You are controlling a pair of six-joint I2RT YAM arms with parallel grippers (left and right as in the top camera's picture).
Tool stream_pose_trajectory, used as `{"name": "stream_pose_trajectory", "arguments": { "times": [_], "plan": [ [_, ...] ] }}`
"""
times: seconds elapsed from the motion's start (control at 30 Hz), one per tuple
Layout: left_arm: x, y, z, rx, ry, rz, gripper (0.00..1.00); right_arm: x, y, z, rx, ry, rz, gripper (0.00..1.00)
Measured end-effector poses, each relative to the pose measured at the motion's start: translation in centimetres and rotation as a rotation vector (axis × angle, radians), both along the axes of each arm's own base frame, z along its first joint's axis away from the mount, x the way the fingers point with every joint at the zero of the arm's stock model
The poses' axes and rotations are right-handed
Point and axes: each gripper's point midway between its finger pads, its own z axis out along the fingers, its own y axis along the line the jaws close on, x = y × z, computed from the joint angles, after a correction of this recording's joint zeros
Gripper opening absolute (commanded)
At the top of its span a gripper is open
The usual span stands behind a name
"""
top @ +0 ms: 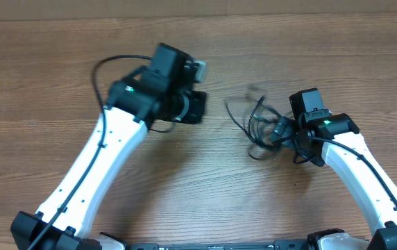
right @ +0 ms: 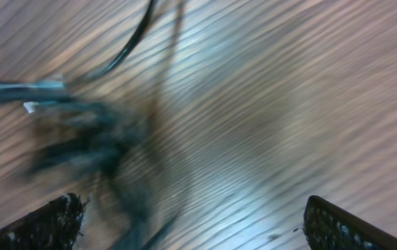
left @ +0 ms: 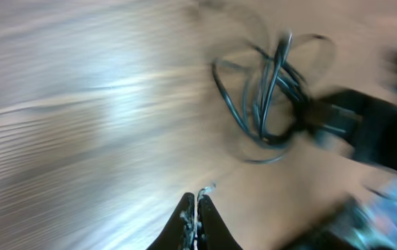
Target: Untangle cables
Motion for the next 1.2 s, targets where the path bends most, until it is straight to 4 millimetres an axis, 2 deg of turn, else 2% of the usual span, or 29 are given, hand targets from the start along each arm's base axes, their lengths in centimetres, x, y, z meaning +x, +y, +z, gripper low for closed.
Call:
{"name": "stream_pose_trajectory", "arguments": {
  "times": [0.13,0.2,0.27,0.37,0.4,0.53,0.6,0.73,0.83,1.03,1.2],
  "plan": [
    [2.3,5.5,-0.5,0.070,-0.003,0.160,0.04,0.3,-1.3,0.3,-0.066,-0.022,-0.044,1.00],
    [3.0,7.4,-0.6,0.082,-0.002,0.214,0.04,0.5,-1.5,0.4,-0.075,-0.034,-0.056,1.00],
    [3.3,8.4,-0.6,0.078,0.001,0.242,0.04,1.2,-1.1,0.5,-0.057,-0.063,-0.053,1.00],
    [3.3,8.3,-0.5,0.051,0.009,0.239,0.04,2.3,0.5,0.6,0.020,-0.098,0.011,1.00],
    [3.2,8.0,-0.4,0.039,0.012,0.229,0.04,2.4,1.0,0.6,0.044,-0.097,0.038,1.00],
    [2.5,6.1,-0.3,0.020,0.013,0.165,0.53,1.3,1.8,0.2,0.078,-0.041,0.102,1.00],
    [2.0,4.8,-0.2,0.013,0.010,0.122,0.61,0.6,1.7,0.0,0.077,-0.013,0.111,1.00],
    [1.0,1.7,-0.2,0.006,-0.004,0.026,0.64,-0.5,0.8,0.4,0.076,0.042,0.095,1.00],
    [0.5,-0.6,-1.1,0.008,0.009,-0.036,0.64,-0.2,-0.2,2.3,0.077,0.019,0.065,1.00],
    [0.0,-5.3,-5.5,0.036,0.074,-0.145,0.64,0.5,-2.4,6.8,0.084,-0.092,-0.009,1.00],
    [-0.8,-10.0,-9.3,0.034,0.114,-0.217,0.62,-0.8,-3.7,7.0,0.091,-0.061,-0.062,1.00]
  ]
}}
